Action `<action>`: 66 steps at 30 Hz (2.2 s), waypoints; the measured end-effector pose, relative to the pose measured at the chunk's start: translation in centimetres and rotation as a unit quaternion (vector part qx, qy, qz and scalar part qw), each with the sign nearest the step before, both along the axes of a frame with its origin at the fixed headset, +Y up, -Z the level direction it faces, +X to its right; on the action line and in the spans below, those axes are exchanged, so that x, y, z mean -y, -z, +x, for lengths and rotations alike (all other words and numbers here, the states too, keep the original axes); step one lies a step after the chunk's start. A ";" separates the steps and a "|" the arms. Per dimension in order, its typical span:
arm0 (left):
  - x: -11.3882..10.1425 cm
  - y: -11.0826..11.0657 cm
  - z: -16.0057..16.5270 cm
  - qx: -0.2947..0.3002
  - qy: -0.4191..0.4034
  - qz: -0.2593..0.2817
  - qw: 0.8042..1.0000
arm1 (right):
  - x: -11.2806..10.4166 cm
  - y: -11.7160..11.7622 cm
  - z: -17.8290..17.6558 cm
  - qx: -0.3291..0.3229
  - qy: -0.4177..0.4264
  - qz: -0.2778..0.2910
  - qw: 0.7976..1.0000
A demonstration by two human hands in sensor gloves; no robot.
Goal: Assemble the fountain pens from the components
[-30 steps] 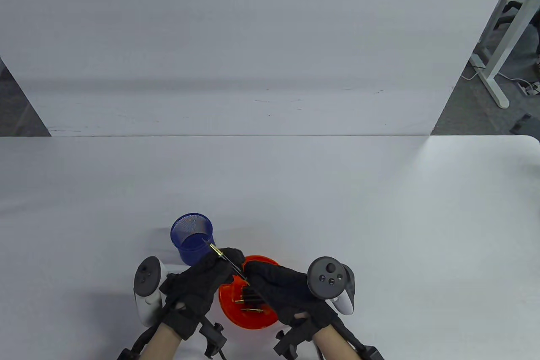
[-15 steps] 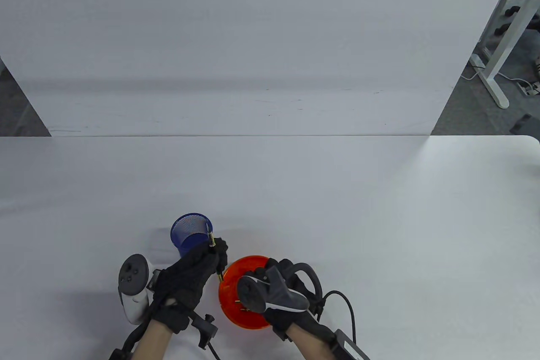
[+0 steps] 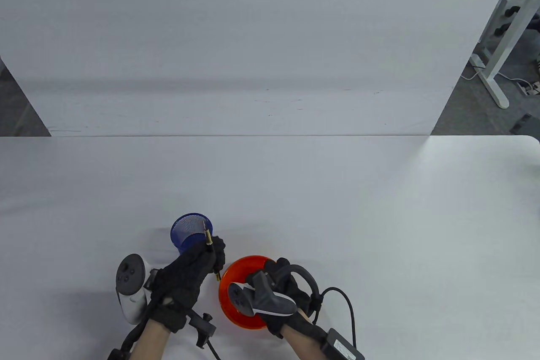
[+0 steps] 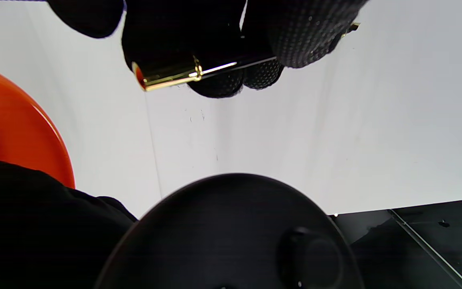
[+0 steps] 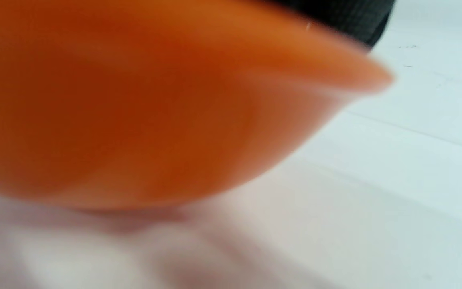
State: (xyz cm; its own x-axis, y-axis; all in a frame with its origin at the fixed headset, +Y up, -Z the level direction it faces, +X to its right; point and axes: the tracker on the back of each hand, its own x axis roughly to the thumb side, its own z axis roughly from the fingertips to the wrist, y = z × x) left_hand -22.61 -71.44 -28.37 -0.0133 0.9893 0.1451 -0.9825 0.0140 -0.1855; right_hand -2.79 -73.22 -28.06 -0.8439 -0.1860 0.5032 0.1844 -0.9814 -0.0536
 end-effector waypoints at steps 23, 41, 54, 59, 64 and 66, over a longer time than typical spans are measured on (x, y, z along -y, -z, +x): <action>0.0 0.0 0.3 0.007 -0.005 0.007 1.000 | 0.1 0.2 0.1 0.009 -0.006 0.018 1.000; -0.8 -0.6 1.3 0.004 0.105 0.057 0.993 | -5.4 -1.6 6.5 0.008 0.248 0.048 0.967; -1.3 -1.5 3.1 -0.012 0.282 0.127 0.951 | -3.3 1.7 14.2 0.020 0.723 -0.207 0.659; -1.5 -1.7 3.7 -0.008 0.318 0.141 0.937 | -3.5 1.6 14.1 -0.004 0.746 -0.228 0.626; -1.6 -1.9 4.0 -0.003 0.330 0.148 0.932 | -3.5 1.5 13.4 -0.011 0.733 -0.230 0.640; -1.5 -1.9 4.1 -0.001 0.334 0.148 0.931 | -3.4 1.4 12.9 -0.017 0.731 -0.239 0.639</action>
State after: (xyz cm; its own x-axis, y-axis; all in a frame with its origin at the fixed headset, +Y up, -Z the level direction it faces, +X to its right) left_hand -18.50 -69.91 -26.44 0.5906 0.6942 0.4114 -0.7371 0.6716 -0.0753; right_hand 10.12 -69.84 -29.46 0.0731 0.9704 0.2303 -0.9417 -0.0088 0.3362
